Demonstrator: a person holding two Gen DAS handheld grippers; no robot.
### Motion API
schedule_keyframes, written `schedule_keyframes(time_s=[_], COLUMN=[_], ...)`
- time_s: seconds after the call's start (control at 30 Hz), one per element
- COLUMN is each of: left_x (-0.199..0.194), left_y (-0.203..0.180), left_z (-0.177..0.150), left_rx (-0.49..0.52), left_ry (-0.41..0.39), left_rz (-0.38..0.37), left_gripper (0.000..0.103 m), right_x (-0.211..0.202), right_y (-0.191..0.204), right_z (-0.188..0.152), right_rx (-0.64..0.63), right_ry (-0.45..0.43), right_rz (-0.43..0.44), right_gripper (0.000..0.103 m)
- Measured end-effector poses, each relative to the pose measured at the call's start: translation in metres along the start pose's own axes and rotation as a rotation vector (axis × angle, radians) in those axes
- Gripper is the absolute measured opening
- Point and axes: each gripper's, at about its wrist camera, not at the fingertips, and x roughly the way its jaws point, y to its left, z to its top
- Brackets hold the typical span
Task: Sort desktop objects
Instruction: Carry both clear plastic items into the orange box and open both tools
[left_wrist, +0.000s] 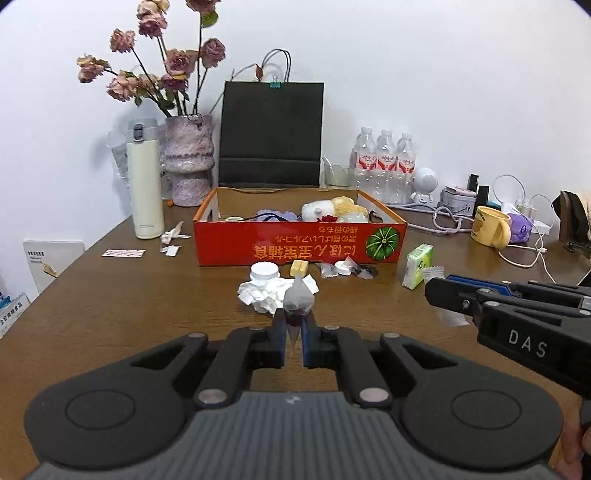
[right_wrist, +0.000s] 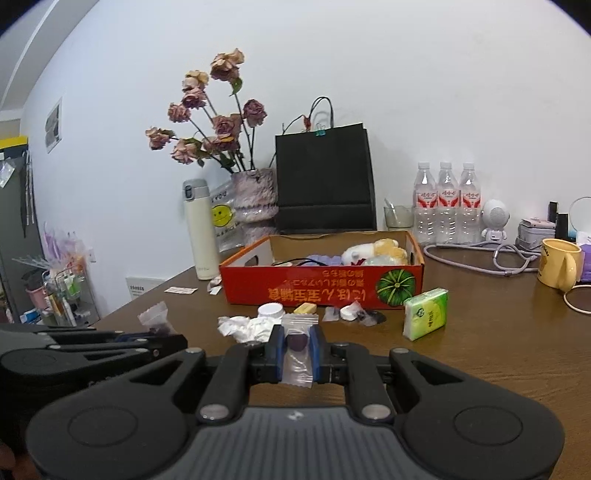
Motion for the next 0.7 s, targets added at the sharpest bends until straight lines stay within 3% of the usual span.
schedule_keyframes(time_s=[0.13, 0.37, 0.5, 0.7], left_x=[0.020, 0.085, 0.135, 0.206], left_y=[0.002, 0.001, 0.003, 0.016], left_z=[0.027, 0.111, 0.153, 0.205], left_rx=[-0.010, -0.021, -0.005, -0.043], left_ry=[-0.013, -0.082, -0.049, 0.056], left_rz=[-0.031, -0.078, -0.097, -0.130], left_gripper=[0.008, 0.009, 0.009, 0.009], right_x=[0.016, 0.068, 0.111, 0.187], right_y=[-0.011, -0.056, -0.085, -0.129], right_z=[0.016, 0.094, 0.135, 0.182], right_rx=[0.006, 0.050, 0.060, 0.117], right_ry=[0.007, -0.053, -0.035, 0.105], right_rz=[-0.021, -0.036, -0.045, -0.069], right_gripper=[0.013, 0.013, 0.013, 0.013])
